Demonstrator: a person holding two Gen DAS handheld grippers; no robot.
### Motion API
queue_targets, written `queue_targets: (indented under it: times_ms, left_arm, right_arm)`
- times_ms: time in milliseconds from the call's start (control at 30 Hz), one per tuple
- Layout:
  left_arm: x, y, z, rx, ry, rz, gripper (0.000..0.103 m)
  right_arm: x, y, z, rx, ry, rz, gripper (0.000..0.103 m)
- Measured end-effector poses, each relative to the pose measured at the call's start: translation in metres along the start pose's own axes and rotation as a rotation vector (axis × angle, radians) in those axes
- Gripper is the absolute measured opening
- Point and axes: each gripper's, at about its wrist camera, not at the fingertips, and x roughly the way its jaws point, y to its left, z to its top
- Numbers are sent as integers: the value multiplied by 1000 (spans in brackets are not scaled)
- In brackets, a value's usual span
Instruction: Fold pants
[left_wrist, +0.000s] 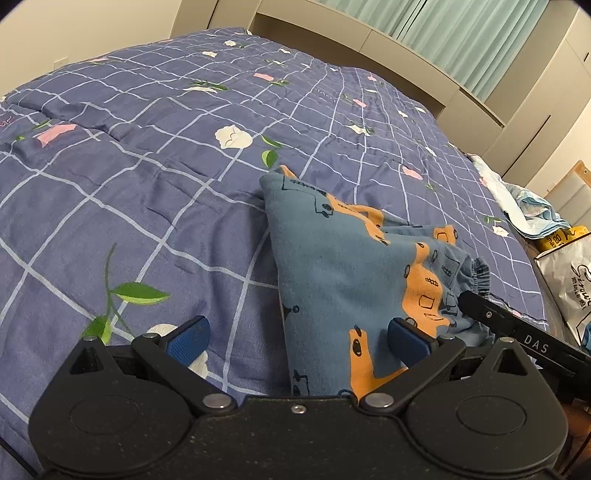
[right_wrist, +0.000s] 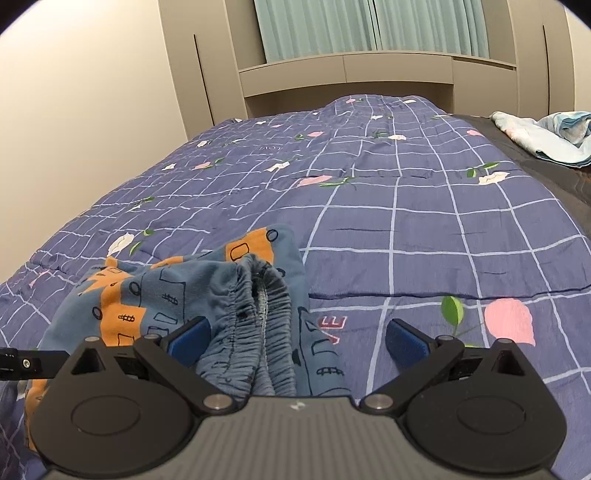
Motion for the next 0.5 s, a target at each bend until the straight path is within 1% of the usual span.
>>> queue_targets:
  times_ms: [133, 300, 500]
  left_arm:
    - [-2, -1, -2, 8, 2, -1, 102]
    - [-5, -5, -10, 44, 0, 1, 102]
    - [-10, -11, -18, 76, -13, 20, 102]
  right_arm:
    - [-7, 5, -1, 6, 8, -22, 103]
    - [-20, 13, -10, -11, 24, -58, 103]
    - [-29, 15, -20, -9, 25, -82, 103]
